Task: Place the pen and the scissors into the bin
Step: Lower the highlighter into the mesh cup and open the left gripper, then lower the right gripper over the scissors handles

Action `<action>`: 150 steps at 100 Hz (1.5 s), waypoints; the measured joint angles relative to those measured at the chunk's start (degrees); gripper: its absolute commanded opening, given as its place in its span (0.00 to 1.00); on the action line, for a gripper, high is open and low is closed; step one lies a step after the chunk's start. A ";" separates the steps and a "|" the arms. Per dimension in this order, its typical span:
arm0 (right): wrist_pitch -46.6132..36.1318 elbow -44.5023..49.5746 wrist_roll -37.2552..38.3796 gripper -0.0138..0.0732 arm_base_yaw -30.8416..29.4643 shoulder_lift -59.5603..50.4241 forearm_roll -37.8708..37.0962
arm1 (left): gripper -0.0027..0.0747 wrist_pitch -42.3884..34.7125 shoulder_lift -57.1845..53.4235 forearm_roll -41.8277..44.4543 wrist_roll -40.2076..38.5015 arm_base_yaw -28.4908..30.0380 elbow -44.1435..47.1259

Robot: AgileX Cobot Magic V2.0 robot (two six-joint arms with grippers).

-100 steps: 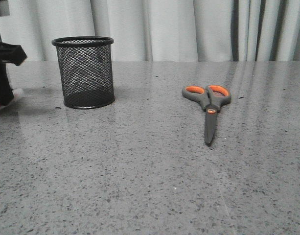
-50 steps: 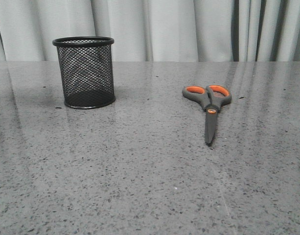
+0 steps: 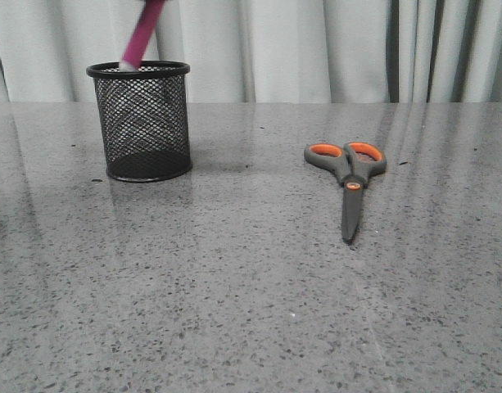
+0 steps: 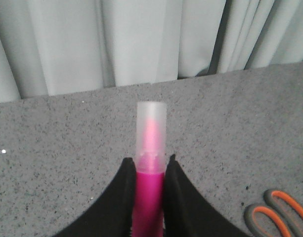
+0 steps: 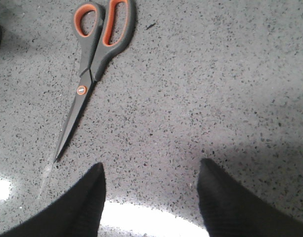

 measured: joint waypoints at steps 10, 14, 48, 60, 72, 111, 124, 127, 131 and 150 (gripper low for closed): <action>0.03 0.00 0.00 0.59 0.00 0.00 0.00 | 0.01 0.00 1.19 0.00 0.00 0.00 0.00; 0.03 0.00 0.00 0.59 0.00 0.00 0.00 | 0.01 0.40 1.61 0.00 0.10 0.00 0.00; 0.07 0.00 0.00 0.59 0.00 0.00 0.00 | 0.16 3.67 3.39 0.00 0.21 0.00 0.00; 0.07 0.00 0.00 0.59 0.00 0.00 0.00 | 0.38 3.89 3.39 0.12 0.21 0.00 0.00; 0.07 0.00 0.00 0.59 0.00 0.00 0.00 | 0.60 3.89 3.39 0.12 0.21 0.00 0.00; 0.16 0.00 0.00 0.59 0.00 0.23 0.00 | 0.63 4.02 -7.06 0.12 0.21 5.15 0.00; 0.44 0.00 0.00 0.59 0.00 0.46 1.73 | 0.63 6.65 -12.53 0.12 0.21 9.63 0.00; 0.44 0.00 0.00 0.59 0.00 0.47 2.60 | 0.63 7.77 -13.42 0.12 0.21 10.66 0.00; 0.44 0.00 -0.52 0.59 0.13 0.47 3.52 | 0.63 9.78 -14.61 0.12 0.21 12.15 0.00; -1.71 0.00 -3.01 0.59 4.06 3.01 8.47 | 0.63 18.29 -17.79 0.12 0.21 17.77 0.00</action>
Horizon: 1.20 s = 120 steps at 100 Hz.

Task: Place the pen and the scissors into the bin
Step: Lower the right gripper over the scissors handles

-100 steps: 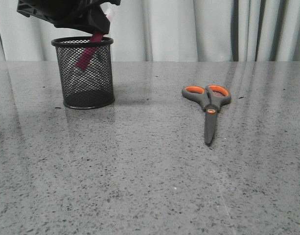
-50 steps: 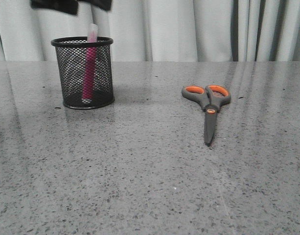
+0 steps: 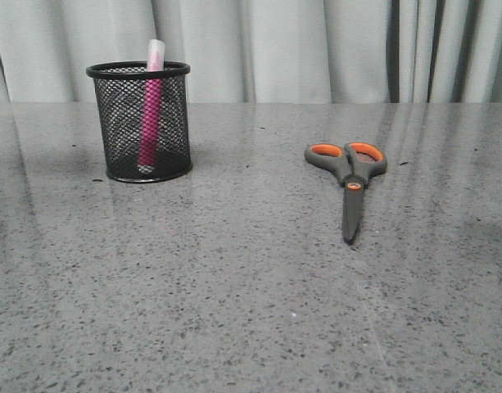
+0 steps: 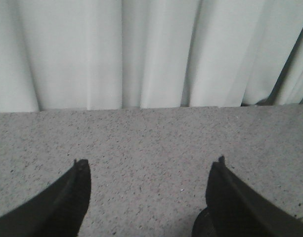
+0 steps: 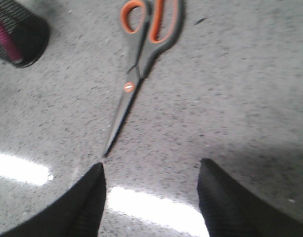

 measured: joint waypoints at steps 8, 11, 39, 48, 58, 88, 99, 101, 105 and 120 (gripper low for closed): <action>-1.54 -0.10 -0.22 0.56 3.01 2.50 0.22 | 0.63 2.13 -0.60 0.00 0.00 1.38 0.00; -2.28 -0.23 -0.22 0.55 4.58 3.64 0.26 | 0.63 2.76 -0.72 0.00 0.00 1.65 0.00; -7.44 -9.29 11.63 0.54 15.61 18.72 -11.08 | 0.63 4.44 -1.49 0.00 0.00 2.31 0.00; -6.78 -13.13 19.17 0.54 17.59 24.38 -19.81 | 0.63 4.53 -1.49 0.00 0.00 2.31 0.00; -4.08 -16.82 24.50 0.54 19.19 30.37 -26.36 | 0.63 4.53 -1.49 0.00 0.00 2.31 0.00; -2.16 -25.38 28.97 0.54 21.44 39.87 -31.04 | 0.63 4.53 -1.49 0.00 0.00 2.31 0.00; -1.43 -26.69 30.13 0.54 21.44 41.25 -31.85 | 0.63 4.53 -1.49 0.00 0.00 2.31 0.00; -1.41 -26.81 30.10 0.54 21.44 41.45 -31.94 | 0.63 4.53 -1.49 0.00 0.00 2.31 0.00; -1.29 -27.21 30.20 0.54 21.44 42.06 -32.07 | 0.63 4.53 -1.49 0.00 0.00 2.31 0.00; 0.38 -29.01 30.34 0.54 21.44 44.08 -33.64 | 0.63 4.53 -1.49 0.00 0.00 2.31 0.00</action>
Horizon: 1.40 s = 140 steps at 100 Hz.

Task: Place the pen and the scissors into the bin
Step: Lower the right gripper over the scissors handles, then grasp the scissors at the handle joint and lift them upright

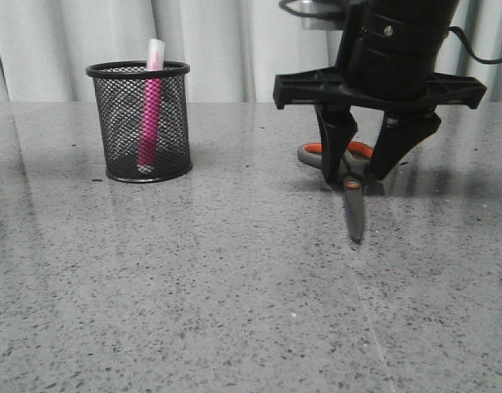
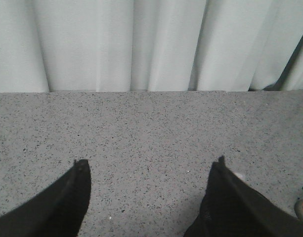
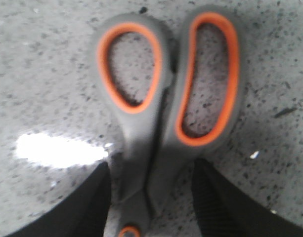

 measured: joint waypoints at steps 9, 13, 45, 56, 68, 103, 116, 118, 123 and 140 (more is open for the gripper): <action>1.03 -0.99 0.00 0.54 0.00 0.67 -0.41 | 0.63 0.00 0.00 0.00 0.00 0.00 0.00; 1.05 -1.10 0.00 0.54 0.00 0.80 -0.41 | 0.63 0.00 0.00 0.00 0.00 0.00 0.00; 1.15 -1.23 0.14 0.54 0.00 0.89 0.44 | 0.63 0.00 0.00 0.00 0.00 0.00 0.00; 1.15 -1.23 0.14 0.54 0.00 0.89 0.62 | 0.63 0.00 0.00 0.00 0.00 0.00 0.00; 1.17 -1.27 0.14 0.44 0.00 0.89 0.62 | 0.63 0.00 0.00 0.00 0.00 0.00 0.00; 1.39 -1.58 0.14 0.08 0.00 1.04 1.06 | 0.63 0.00 0.00 0.00 0.00 0.00 0.00; 1.39 -1.58 0.26 0.08 0.00 1.14 0.70 | 0.63 0.00 0.00 0.00 0.00 0.00 0.00; 1.39 -1.58 0.26 0.08 0.00 1.14 0.54 | 0.63 0.00 0.00 0.00 0.00 0.00 0.00; 1.28 -1.58 0.35 0.08 0.00 0.92 0.24 | 0.63 0.00 0.00 0.00 0.00 0.00 0.00; -1.73 1.73 0.35 0.07 0.00 -4.34 -0.66 | 0.63 0.00 0.00 0.00 0.00 0.00 0.00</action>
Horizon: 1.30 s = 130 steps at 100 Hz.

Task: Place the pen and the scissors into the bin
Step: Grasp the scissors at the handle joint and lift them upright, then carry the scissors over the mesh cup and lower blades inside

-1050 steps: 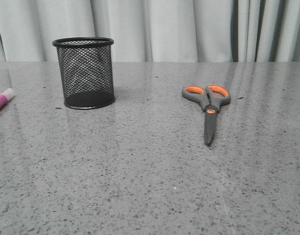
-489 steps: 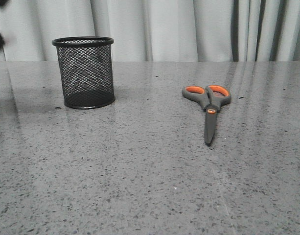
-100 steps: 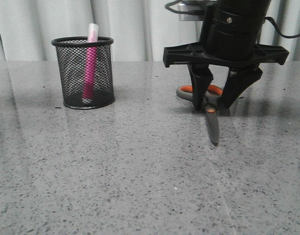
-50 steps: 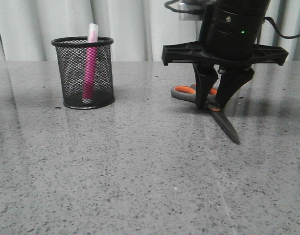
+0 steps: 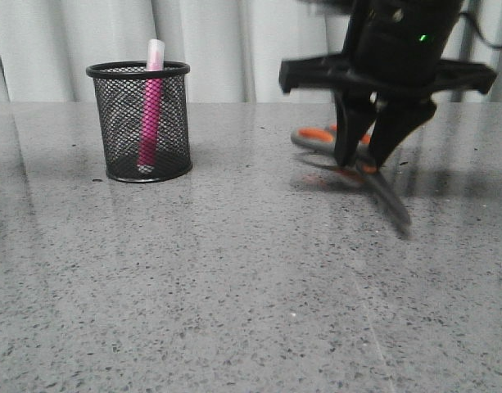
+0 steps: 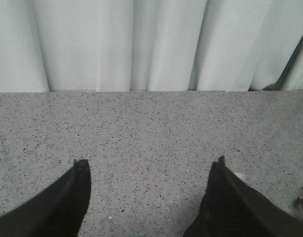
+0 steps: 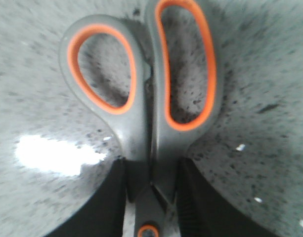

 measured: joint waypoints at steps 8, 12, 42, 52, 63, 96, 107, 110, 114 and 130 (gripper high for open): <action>-5.46 3.79 0.00 0.07 0.36 -5.59 -0.13 | 0.63 0.00 0.00 0.00 0.00 0.00 0.00; -9.51 6.10 0.00 0.08 0.75 -8.17 -0.23 | 0.63 0.00 0.00 0.00 0.00 0.00 0.00; -47.93 19.45 0.00 0.07 4.44 -22.25 -4.91 | 0.63 0.00 0.00 0.00 0.00 0.00 0.00; -57.25 19.99 0.00 0.07 4.46 -21.39 -5.55 | 0.63 0.00 0.00 0.00 0.00 0.00 0.00; -68.41 19.99 0.00 0.07 4.46 -17.88 -5.91 | 0.63 0.00 0.00 0.00 0.00 0.00 0.00; -93.15 17.61 0.00 0.08 4.46 -4.76 -6.53 | 0.63 0.00 0.00 0.00 0.00 0.00 0.00; -94.08 15.08 0.00 0.07 4.46 -1.69 -6.73 | 0.63 0.00 0.00 0.00 0.00 0.00 0.00; -94.08 14.04 0.00 0.07 4.46 -0.96 -6.91 | 0.63 0.00 0.00 0.00 0.00 0.00 0.00; -94.19 13.02 0.00 0.08 4.46 0.09 -7.40 | 0.63 0.00 0.00 0.00 0.00 0.00 0.00; -93.97 9.38 0.00 0.08 4.56 3.91 -9.40 | 0.63 0.00 0.00 0.00 0.00 0.00 0.00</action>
